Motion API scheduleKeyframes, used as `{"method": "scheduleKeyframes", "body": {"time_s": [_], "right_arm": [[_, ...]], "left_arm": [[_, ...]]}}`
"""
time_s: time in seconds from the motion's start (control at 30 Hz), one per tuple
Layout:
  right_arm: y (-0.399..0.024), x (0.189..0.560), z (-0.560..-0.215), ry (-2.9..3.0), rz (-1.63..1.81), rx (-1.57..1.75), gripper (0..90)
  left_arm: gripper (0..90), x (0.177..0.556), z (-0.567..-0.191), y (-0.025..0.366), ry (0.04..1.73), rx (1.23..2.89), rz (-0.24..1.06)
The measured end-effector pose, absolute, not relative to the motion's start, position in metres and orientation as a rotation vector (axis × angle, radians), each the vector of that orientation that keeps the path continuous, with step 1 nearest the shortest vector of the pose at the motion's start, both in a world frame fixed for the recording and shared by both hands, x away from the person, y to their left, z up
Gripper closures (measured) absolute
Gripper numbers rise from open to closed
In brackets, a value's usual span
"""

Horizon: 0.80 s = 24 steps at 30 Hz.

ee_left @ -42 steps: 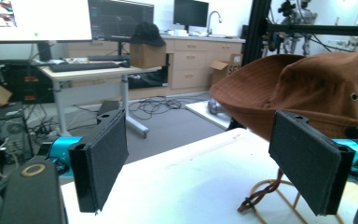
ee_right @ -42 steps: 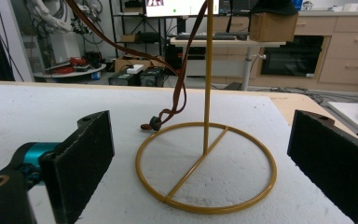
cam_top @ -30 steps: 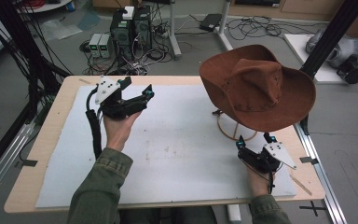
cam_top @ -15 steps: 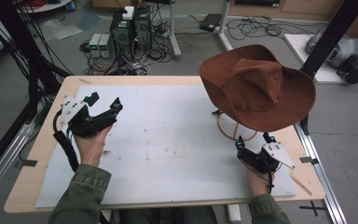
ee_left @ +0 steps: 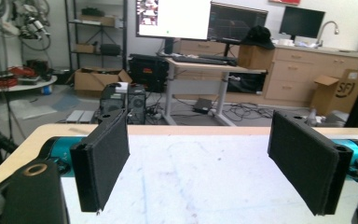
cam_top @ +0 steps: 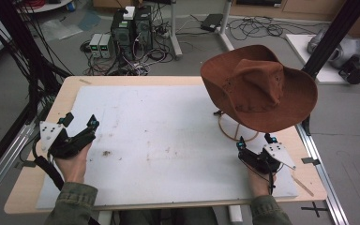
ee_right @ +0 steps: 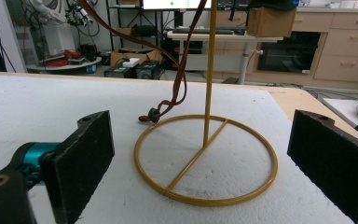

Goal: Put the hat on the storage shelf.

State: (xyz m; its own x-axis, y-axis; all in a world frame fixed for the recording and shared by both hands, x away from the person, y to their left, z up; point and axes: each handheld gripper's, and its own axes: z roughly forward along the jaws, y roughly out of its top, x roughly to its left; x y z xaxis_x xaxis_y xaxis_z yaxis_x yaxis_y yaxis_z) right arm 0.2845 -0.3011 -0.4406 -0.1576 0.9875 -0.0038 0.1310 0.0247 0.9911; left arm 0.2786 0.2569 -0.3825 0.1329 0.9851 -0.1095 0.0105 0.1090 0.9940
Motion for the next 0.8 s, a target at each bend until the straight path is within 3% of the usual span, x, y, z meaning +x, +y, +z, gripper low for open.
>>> {"method": "scheduleKeyframes", "body": {"time_s": [0.33, 0.8], "right_arm": [[-0.304, 0.285, -0.441, 1.412, 1.249, 1.223, 6.3], [-0.309, 0.287, -0.441, 1.384, 1.263, 1.265, 6.2]], "left_arm": [[20.9, 0.256, -0.407, 0.264, 1.232, 1.158, 1.170], [19.7, 0.243, -0.430, 0.266, 1.278, 1.173, 1.191]]}}
